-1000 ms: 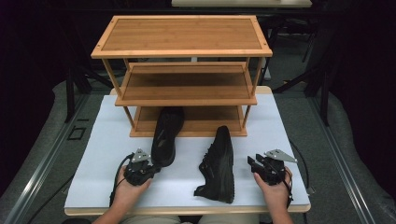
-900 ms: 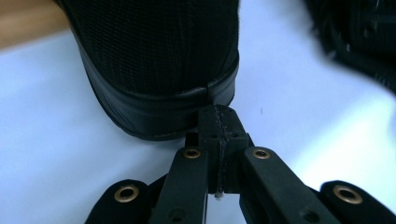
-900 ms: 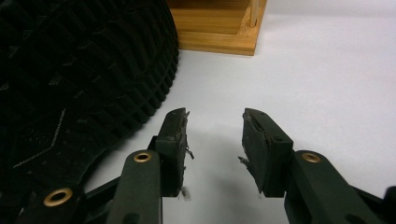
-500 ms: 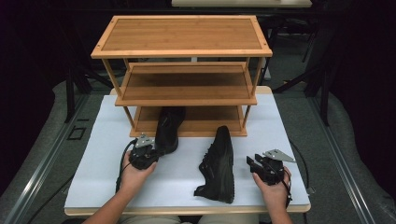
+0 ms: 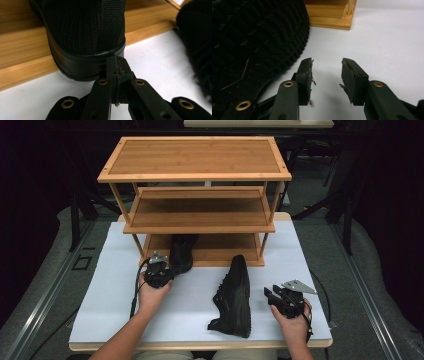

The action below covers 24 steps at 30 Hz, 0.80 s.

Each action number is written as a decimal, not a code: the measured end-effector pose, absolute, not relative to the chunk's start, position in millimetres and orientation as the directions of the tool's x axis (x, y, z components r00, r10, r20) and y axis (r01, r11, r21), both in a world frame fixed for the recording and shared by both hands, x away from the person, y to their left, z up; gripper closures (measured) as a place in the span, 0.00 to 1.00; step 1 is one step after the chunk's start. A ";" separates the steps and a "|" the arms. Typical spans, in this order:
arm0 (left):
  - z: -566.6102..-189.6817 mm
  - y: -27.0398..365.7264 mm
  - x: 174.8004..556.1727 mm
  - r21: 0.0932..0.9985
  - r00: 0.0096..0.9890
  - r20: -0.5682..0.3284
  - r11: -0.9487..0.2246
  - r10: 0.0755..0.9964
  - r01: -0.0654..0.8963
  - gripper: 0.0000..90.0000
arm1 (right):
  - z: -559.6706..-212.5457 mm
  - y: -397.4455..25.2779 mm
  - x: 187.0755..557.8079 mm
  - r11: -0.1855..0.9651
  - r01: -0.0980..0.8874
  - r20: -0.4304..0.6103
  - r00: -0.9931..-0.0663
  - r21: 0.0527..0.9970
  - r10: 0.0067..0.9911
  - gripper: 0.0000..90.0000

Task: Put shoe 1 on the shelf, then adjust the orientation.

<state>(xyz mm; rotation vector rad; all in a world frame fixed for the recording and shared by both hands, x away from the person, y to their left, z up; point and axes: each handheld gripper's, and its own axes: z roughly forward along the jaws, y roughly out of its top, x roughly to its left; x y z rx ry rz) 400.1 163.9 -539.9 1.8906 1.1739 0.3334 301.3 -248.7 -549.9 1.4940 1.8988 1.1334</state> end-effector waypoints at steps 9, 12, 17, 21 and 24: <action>-529.7 169.5 390.8 0.784 0.547 -0.220 -0.187 0.808 0.592 0.93 | -538.4 -240.0 296.8 0.085 0.529 0.120 -0.341 0.844 0.932 0.67; -521.3 178.5 379.2 0.793 0.560 -0.209 -0.196 0.801 0.577 0.92 | -527.4 -229.6 291.5 0.134 0.529 0.094 -0.382 0.838 0.919 0.83; -517.0 203.0 359.3 0.787 0.568 -0.212 -0.206 0.795 0.582 0.86 | -509.0 -208.6 284.5 0.243 0.484 0.029 -0.487 0.841 0.873 1.00; -518.1 221.7 343.8 0.785 0.569 -0.207 -0.212 0.796 0.582 0.82 | -496.7 -195.6 281.1 0.274 0.488 0.040 -0.540 0.829 0.841 1.00; -522.8 239.6 334.5 0.787 0.573 -0.213 -0.208 0.791 0.580 0.77 | -487.8 -180.4 276.1 0.308 0.470 0.028 -0.582 0.827 0.813 1.00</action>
